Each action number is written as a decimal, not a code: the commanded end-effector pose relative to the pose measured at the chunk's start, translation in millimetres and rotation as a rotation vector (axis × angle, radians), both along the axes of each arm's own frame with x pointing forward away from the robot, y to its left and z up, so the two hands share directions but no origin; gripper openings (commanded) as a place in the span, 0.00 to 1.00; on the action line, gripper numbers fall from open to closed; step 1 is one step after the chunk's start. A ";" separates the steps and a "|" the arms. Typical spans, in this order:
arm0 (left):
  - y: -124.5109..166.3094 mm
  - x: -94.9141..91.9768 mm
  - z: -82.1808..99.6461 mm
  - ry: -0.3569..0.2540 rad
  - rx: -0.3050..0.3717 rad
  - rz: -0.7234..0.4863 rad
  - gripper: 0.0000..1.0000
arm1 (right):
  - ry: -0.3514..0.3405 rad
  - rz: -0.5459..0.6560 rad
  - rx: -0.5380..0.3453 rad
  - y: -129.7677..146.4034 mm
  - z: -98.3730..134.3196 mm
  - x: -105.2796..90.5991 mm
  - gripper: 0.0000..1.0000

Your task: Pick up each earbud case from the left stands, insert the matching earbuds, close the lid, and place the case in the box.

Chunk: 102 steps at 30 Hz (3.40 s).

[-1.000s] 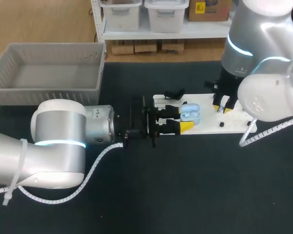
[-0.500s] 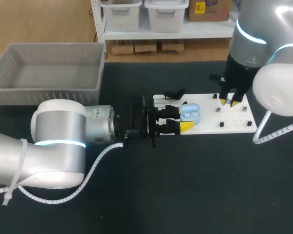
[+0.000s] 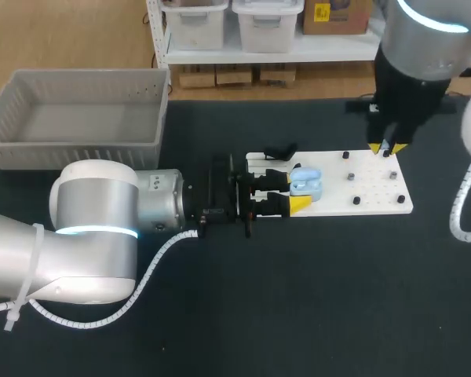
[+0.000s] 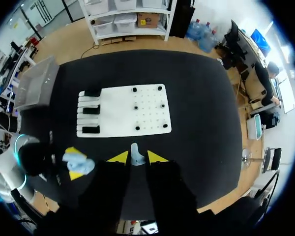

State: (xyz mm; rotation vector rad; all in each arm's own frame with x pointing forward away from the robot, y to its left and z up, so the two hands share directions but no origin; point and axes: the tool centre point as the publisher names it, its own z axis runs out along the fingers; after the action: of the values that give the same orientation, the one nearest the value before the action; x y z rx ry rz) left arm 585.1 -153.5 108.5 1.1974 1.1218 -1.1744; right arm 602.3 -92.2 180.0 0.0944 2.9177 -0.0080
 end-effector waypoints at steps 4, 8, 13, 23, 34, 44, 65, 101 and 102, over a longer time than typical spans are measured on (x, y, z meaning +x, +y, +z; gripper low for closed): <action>-0.6 -1.8 -0.6 -0.003 -0.001 0.008 0.00 | 0.041 0.105 -0.024 26.7 34.8 -37.5 0.00; -0.6 -1.8 -0.6 -0.003 -0.001 0.008 0.00 | 0.068 0.170 -0.034 47.9 30.9 -48.0 0.00; -0.6 -1.8 -0.6 -0.003 -0.001 0.008 0.00 | 0.081 0.250 -0.052 71.3 22.1 -59.1 0.00; -0.6 -1.8 -0.6 -0.003 -0.001 0.008 0.00 | 0.107 0.330 -0.101 96.5 3.2 -51.7 0.00; -0.6 -1.8 -0.6 -0.003 -0.001 0.008 0.00 | 0.146 0.358 -0.124 105.4 -9.5 -44.4 0.00; -0.6 -1.8 -0.6 -0.003 -0.001 0.008 0.00 | 0.177 0.371 -0.136 107.9 -18.6 -40.0 0.00; -0.6 -1.8 -0.6 -0.003 -0.001 0.008 0.00 | 0.196 0.379 -0.152 112.8 -29.5 -35.7 0.00; -0.6 -1.8 -0.6 -0.003 -0.001 0.008 0.00 | 0.199 0.378 -0.163 110.0 -35.3 -24.5 0.00; -0.6 -1.8 -0.6 -0.003 -0.001 0.008 0.00 | 0.199 0.378 -0.164 109.6 -35.3 -24.4 0.00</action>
State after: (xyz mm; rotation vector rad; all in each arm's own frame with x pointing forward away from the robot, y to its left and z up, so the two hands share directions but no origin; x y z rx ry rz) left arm 585.3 -153.3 107.8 1.1974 1.1231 -1.1740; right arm 576.3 18.0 146.3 -0.5105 3.0658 -0.2058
